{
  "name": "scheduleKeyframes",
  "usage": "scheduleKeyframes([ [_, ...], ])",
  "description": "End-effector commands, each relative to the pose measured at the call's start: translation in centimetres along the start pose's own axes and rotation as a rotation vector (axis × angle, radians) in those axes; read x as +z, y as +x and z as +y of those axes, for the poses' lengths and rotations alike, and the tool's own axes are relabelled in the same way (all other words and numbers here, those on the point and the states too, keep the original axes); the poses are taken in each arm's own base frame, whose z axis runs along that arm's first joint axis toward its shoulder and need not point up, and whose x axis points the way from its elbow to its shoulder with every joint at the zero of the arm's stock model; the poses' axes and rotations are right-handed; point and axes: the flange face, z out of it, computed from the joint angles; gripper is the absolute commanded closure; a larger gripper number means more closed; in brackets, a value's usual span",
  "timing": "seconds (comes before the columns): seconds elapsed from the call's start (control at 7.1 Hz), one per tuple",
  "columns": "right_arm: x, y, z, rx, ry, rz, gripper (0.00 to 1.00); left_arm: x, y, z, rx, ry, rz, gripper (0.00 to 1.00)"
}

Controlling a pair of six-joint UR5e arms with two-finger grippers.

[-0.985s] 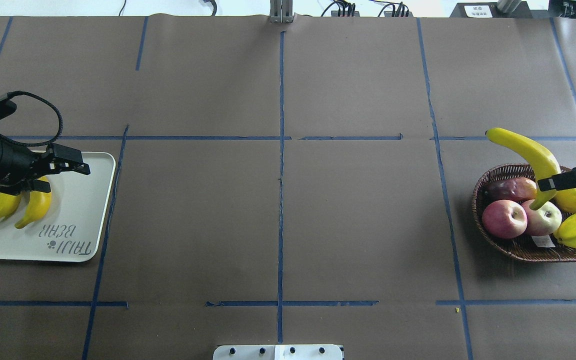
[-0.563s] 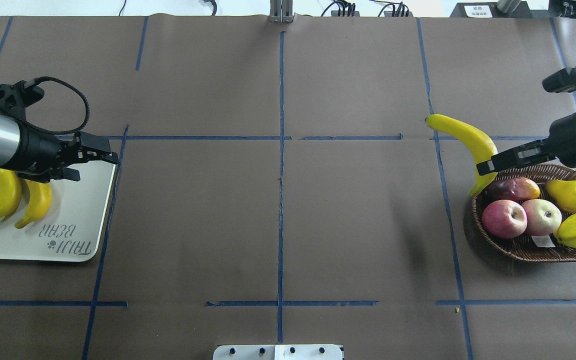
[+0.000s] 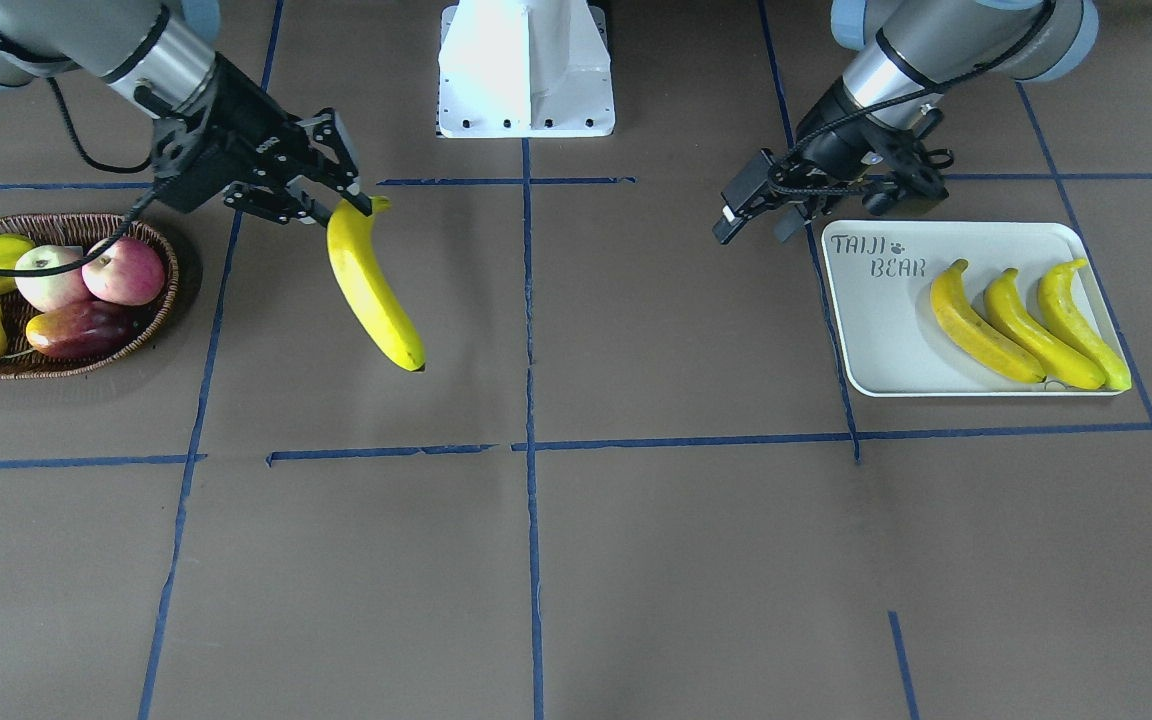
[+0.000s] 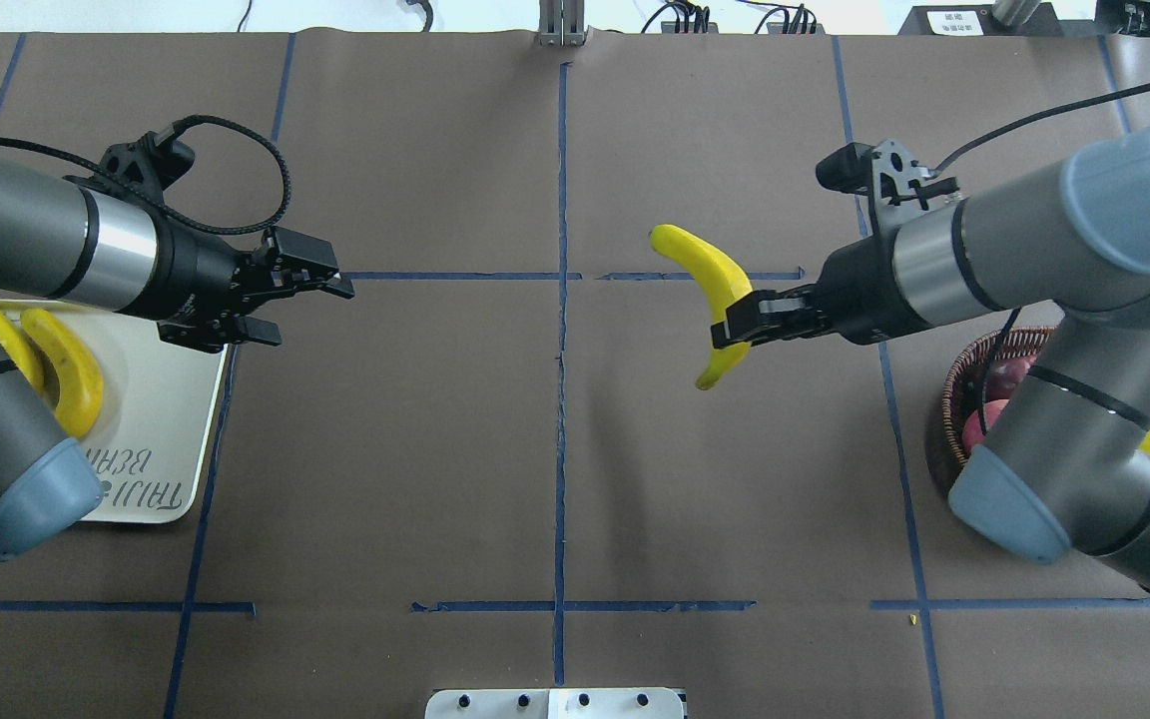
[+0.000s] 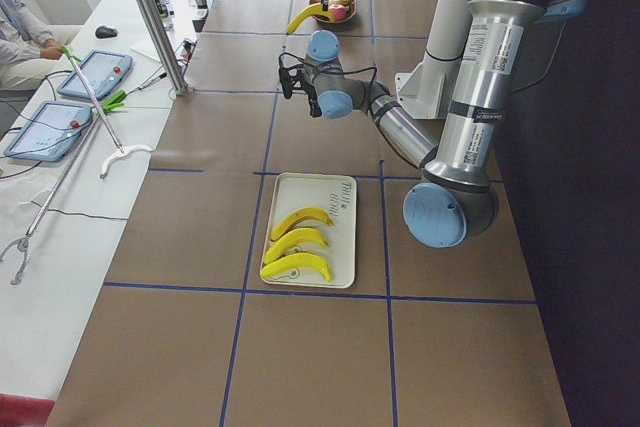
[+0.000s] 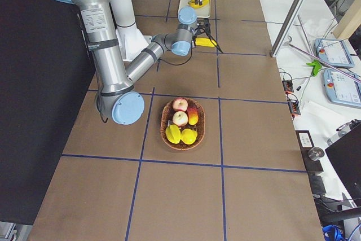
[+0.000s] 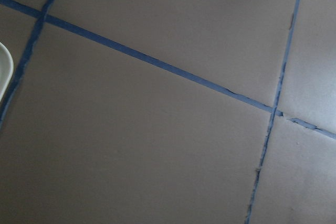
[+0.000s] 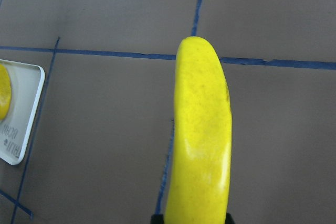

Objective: Transfer all bananas from basket to plate

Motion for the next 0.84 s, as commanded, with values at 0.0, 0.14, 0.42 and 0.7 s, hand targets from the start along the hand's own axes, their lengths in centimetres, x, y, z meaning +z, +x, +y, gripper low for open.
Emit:
scheduleKeyframes([
  [0.0,3.6,-5.0,0.9,0.039,0.060,-0.026,1.00,1.5,4.5,1.5,-0.131,0.020,0.059,0.00],
  [0.14,4.4,-6.5,1.4,0.033,0.071,-0.038,1.00,1.9,6.5,1.6,-0.231,0.010,0.081,0.00],
  [0.42,5.6,-9.9,2.7,0.048,0.096,-0.074,1.00,2.5,8.1,1.9,-0.321,-0.005,0.093,0.00],
  [0.7,6.0,-11.3,3.5,0.039,0.082,-0.095,1.00,2.9,9.8,2.0,-0.340,-0.012,0.105,0.00],
])
